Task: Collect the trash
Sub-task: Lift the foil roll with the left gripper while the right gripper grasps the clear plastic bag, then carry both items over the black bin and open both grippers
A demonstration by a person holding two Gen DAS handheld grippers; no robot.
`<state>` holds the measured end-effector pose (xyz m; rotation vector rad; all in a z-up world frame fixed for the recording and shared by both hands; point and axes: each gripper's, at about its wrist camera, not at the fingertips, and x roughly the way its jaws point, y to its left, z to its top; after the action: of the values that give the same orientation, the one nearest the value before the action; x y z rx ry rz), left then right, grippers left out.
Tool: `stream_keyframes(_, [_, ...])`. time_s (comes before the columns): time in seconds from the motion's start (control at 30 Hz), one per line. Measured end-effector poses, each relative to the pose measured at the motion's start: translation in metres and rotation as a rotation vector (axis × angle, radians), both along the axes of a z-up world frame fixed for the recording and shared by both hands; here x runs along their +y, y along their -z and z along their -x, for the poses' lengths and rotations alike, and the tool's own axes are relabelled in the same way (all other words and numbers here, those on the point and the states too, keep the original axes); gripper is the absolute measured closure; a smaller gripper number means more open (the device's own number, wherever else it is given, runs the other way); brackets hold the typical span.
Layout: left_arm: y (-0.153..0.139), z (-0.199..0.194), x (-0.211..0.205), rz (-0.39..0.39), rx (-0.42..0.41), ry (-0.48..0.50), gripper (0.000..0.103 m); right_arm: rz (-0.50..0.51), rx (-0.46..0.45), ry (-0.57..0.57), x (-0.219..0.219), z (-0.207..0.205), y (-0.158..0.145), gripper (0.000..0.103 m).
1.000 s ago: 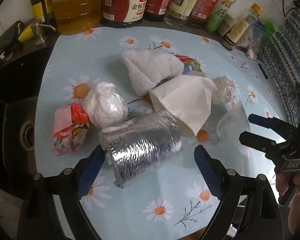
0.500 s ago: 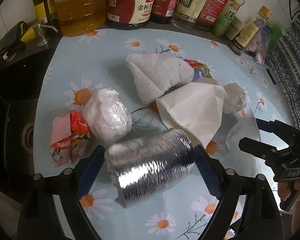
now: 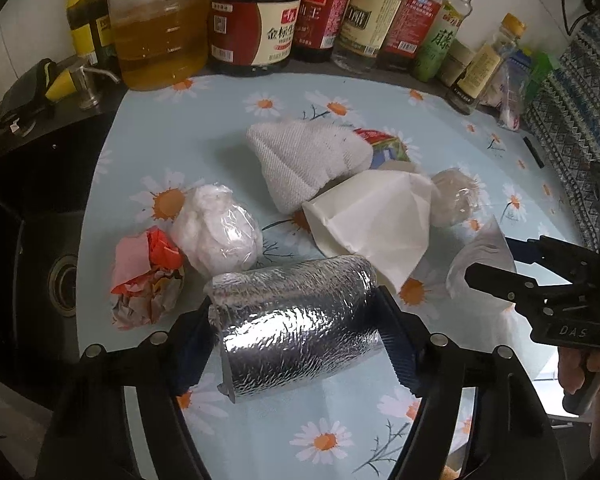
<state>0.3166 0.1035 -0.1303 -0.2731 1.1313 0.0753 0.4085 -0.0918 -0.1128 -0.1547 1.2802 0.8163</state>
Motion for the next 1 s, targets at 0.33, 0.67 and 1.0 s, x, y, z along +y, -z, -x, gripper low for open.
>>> stream_keyframes(0.33, [-0.036, 0.031, -0.005, 0.014, -0.071, 0.036, 0.031, -0.039, -0.056, 0.023, -0.002, 0.024, -0.04, 0.038])
stream_keyframes(0.67, [-0.045, 0.08, -0.015, 0.049, -0.081, 0.099, 0.031, -0.07, -0.056, 0.05, -0.014, 0.071, -0.065, 0.038])
stream_keyframes(1.0, [-0.034, 0.123, -0.018, 0.081, -0.065, 0.133, 0.031, -0.051, -0.028, 0.094, -0.024, 0.123, -0.057, 0.038])
